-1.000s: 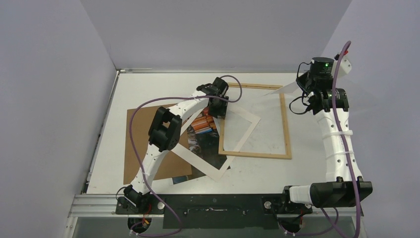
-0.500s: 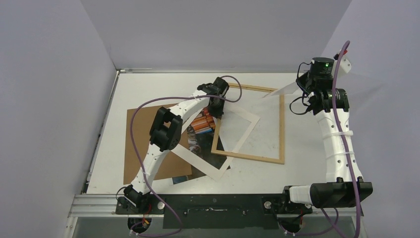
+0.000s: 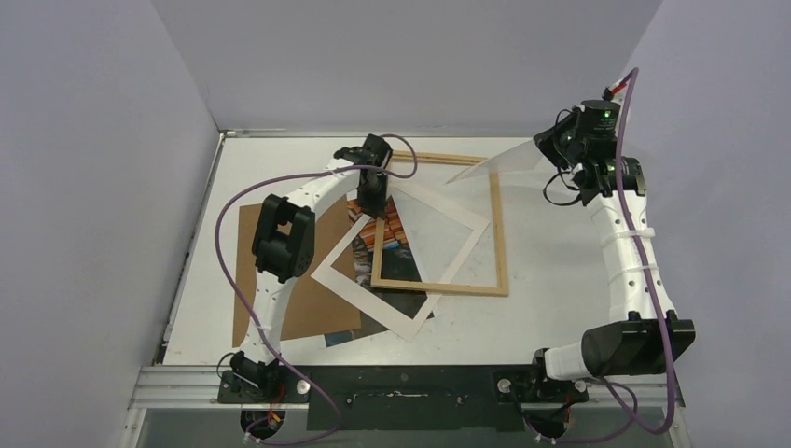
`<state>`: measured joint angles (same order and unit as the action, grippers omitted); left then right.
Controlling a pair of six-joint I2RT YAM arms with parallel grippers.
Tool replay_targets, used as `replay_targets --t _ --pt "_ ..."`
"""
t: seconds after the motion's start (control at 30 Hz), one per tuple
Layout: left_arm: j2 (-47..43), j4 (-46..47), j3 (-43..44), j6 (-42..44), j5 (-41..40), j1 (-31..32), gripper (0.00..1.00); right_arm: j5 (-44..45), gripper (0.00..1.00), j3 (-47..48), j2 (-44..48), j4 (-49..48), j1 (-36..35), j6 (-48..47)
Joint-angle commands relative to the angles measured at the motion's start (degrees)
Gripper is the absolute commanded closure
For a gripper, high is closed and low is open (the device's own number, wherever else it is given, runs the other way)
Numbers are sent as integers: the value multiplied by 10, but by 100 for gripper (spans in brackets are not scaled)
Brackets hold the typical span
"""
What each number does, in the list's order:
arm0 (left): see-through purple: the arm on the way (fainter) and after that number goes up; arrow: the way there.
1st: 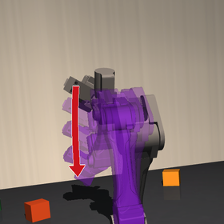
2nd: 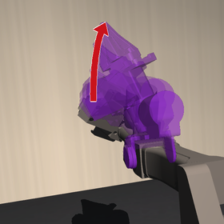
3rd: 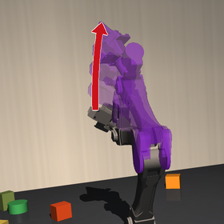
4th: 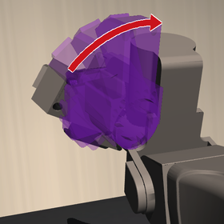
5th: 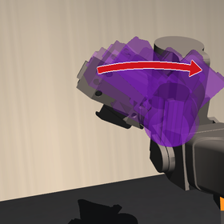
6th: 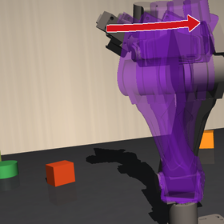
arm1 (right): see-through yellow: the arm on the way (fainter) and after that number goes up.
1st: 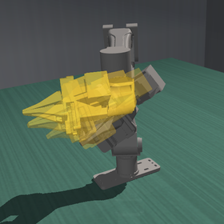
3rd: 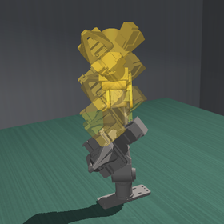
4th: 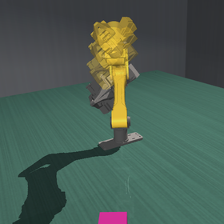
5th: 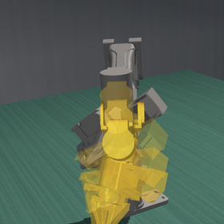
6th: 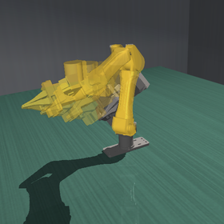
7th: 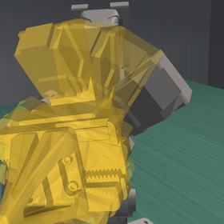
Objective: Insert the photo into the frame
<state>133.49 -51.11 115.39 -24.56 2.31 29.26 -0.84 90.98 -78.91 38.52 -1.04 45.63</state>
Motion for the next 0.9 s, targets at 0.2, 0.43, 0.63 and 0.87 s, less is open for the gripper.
replay_targets --t 0.2,0.43,0.63,0.87 --pt "-84 48 -63 -27 54 -37 100 -197 100 26 -43 -164 -6 58" --pt "-88 60 -71 -4 89 -54 86 -198 100 47 -61 -165 -19 55" --pt "-86 62 -68 10 95 -71 72 -204 100 54 -71 -163 -24 57" --pt "-97 60 -63 5 114 -97 65 -214 100 57 -77 -169 -31 60"
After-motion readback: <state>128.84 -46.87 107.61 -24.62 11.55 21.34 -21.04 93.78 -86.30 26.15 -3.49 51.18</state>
